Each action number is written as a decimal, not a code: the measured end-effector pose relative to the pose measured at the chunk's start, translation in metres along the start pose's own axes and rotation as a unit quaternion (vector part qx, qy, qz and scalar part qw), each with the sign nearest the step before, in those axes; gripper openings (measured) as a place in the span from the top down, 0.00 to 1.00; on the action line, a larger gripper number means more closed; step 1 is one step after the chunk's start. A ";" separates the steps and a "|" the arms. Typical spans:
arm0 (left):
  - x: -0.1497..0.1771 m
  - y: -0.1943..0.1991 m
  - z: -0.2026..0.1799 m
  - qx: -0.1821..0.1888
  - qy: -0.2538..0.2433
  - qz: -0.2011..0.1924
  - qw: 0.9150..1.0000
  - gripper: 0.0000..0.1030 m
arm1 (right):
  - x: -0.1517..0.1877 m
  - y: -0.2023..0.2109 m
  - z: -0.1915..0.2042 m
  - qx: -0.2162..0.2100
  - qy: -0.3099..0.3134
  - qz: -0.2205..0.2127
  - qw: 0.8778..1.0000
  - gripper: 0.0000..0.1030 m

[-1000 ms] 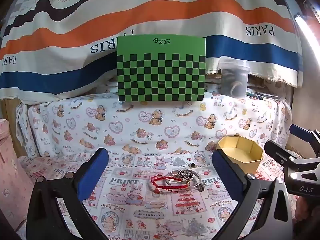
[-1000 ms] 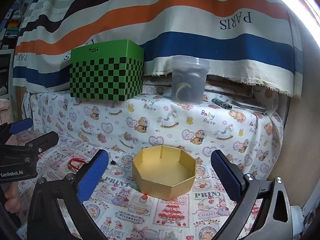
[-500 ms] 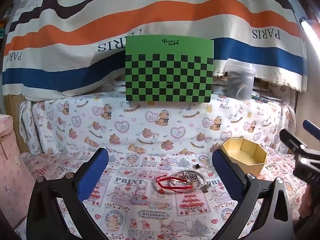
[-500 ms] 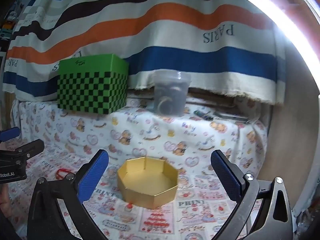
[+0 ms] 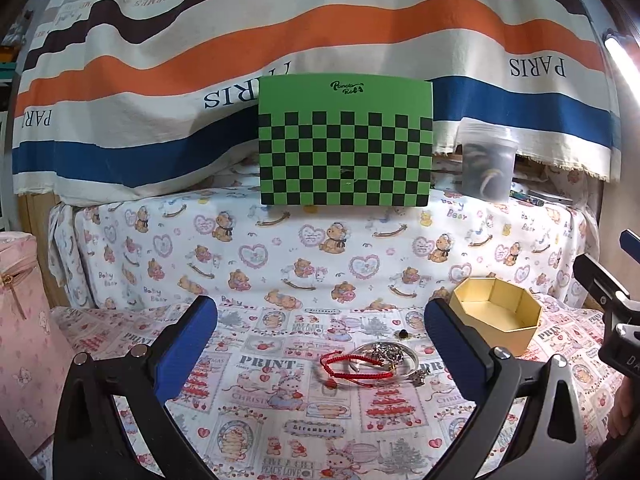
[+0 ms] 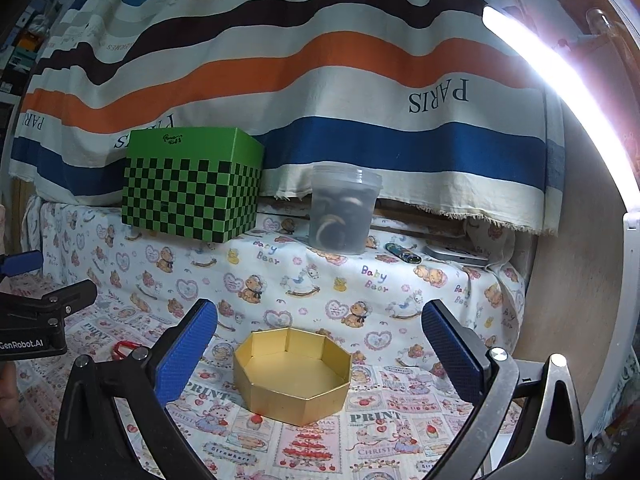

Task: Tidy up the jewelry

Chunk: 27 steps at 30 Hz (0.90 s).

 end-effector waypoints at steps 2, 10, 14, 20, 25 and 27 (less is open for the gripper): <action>0.000 0.000 -0.001 0.001 -0.002 0.000 1.000 0.00 | 0.000 -0.002 -0.004 -0.003 -0.010 0.005 1.000 0.00; 0.001 0.002 -0.003 0.001 -0.004 -0.001 1.000 0.00 | 0.015 -0.032 -0.027 -0.038 -0.081 0.092 0.992 0.00; 0.001 0.004 -0.004 0.002 -0.005 -0.005 1.000 0.00 | 0.018 -0.025 -0.034 -0.016 -0.095 0.076 0.992 0.00; -0.001 0.008 0.001 -0.006 0.004 -0.014 1.000 0.00 | 0.020 -0.033 -0.024 -0.002 -0.068 0.104 0.992 0.00; -0.001 0.009 -0.001 -0.002 0.001 -0.016 1.000 0.00 | 0.018 -0.042 0.003 -0.032 -0.018 0.129 0.991 0.00; -0.001 0.010 -0.002 -0.001 -0.001 -0.020 1.000 0.00 | 0.018 -0.045 0.015 -0.044 0.006 0.136 0.990 0.00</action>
Point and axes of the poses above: each gripper's, at about its wrist camera, not at the fingertips, and y roughly against the way its jaws point, z to its left, x to its underside, the point moved 6 cm from there along -y, roughly the way its jaws point, and after that the axes turned 13 degrees about z, right-handed, at the moved point
